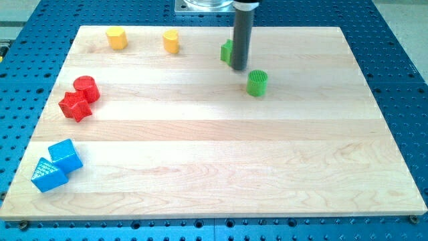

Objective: Place the green star horizontally to the yellow heart

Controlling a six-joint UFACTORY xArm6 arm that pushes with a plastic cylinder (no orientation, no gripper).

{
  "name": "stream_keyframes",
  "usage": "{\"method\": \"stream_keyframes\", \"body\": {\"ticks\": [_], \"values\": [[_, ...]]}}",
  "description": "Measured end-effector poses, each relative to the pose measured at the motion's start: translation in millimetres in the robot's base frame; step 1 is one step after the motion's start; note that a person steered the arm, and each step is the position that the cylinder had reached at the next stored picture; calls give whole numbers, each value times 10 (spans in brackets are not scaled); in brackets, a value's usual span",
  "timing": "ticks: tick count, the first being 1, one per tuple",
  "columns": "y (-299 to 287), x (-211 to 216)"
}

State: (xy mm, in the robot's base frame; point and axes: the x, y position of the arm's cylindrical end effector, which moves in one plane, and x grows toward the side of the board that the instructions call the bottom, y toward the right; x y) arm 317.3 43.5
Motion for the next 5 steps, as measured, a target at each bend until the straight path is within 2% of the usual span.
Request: {"method": "stream_keyframes", "body": {"ticks": [1, 2, 5], "values": [[-72, -99], [279, -337], [129, -375]]}}
